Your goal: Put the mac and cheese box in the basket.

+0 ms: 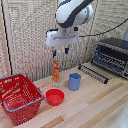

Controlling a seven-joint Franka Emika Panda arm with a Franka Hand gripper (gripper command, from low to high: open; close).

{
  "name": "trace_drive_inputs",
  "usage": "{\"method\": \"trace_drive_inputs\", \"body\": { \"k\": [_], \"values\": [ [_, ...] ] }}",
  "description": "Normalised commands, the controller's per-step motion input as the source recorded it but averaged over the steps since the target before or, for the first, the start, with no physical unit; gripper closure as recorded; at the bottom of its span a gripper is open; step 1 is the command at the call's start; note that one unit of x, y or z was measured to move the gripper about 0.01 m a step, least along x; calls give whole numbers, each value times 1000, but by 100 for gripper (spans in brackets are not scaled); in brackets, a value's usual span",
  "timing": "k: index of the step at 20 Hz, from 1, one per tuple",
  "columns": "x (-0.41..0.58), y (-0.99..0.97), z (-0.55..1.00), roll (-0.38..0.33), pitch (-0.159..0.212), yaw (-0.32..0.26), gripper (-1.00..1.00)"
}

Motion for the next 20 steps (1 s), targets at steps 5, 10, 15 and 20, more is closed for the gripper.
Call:
{"method": "trace_drive_inputs", "body": {
  "k": [5, 10, 15, 20],
  "values": [
    [694, -31, -534, 78, 14, -88, -100],
    [764, -11, -475, 83, 17, -57, -100],
    [475, -76, -411, 45, 81, -87, -100],
    [17, -119, -138, -6, 109, -135, -100]
  ]
}}
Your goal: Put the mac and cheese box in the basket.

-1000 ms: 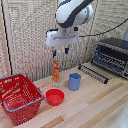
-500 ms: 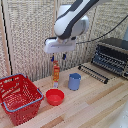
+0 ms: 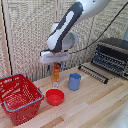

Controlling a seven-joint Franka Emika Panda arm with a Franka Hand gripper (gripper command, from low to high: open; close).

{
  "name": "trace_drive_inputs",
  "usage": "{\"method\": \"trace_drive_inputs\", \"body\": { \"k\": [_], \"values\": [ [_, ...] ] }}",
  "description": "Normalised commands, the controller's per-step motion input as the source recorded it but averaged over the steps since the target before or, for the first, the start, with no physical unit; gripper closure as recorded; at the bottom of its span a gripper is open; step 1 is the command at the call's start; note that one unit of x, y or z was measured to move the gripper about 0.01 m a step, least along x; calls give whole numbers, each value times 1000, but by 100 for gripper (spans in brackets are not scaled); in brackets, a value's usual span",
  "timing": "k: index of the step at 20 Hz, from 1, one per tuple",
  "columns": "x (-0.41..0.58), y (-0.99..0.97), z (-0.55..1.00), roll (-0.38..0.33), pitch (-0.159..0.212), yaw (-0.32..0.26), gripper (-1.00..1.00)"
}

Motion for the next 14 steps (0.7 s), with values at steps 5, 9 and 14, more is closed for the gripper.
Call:
{"method": "trace_drive_inputs", "body": {
  "k": [5, 9, 14],
  "values": [
    [81, 0, -38, -1, 44, -34, 100],
    [0, 0, 0, 0, 0, -33, 100],
    [0, 7, 0, 0, 0, -4, 100]
  ]
}}
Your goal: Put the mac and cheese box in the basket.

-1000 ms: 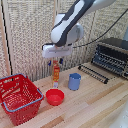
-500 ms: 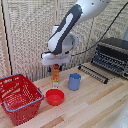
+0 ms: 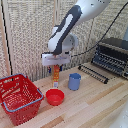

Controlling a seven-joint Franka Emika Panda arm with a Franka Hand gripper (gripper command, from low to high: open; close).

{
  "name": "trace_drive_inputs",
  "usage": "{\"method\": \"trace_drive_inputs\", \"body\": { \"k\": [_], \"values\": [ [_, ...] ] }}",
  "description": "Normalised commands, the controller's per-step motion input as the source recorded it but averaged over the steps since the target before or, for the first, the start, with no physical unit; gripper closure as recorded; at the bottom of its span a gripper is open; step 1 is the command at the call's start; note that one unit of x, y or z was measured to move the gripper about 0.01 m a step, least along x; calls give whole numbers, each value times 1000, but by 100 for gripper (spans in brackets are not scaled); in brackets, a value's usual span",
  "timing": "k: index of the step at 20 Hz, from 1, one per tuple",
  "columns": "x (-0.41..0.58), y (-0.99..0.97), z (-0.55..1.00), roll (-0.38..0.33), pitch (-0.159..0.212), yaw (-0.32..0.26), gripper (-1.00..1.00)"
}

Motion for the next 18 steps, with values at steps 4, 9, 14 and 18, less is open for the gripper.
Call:
{"method": "trace_drive_inputs", "body": {
  "k": [4, 9, 14, 18],
  "values": [
    [10, 31, 0, 0, 2, 1, 100],
    [205, 45, 214, 6, 3, 1, 100],
    [290, -1, 837, 59, 24, 0, 100],
    [309, -16, 1000, 36, 41, 5, 100]
  ]
}}
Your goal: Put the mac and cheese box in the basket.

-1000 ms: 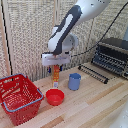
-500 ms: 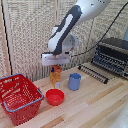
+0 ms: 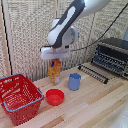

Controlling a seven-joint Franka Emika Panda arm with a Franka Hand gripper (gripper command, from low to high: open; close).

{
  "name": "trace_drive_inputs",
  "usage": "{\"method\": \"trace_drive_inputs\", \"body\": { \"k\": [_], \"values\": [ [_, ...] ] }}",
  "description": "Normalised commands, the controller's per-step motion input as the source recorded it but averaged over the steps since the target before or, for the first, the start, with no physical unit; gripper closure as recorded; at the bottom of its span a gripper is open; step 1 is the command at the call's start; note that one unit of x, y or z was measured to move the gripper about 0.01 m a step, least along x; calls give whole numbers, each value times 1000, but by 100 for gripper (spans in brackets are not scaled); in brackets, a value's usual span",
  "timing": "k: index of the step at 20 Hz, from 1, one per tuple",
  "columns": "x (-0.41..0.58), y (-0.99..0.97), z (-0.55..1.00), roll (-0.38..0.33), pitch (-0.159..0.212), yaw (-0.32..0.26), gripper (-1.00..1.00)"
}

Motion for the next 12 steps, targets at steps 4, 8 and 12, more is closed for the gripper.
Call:
{"method": "trace_drive_inputs", "body": {
  "k": [4, 8, 12],
  "values": [
    [310, 0, 958, 55, 75, 36, 100],
    [355, 174, 829, 77, 124, 107, 100],
    [282, 699, 714, 42, 162, 76, 100]
  ]
}}
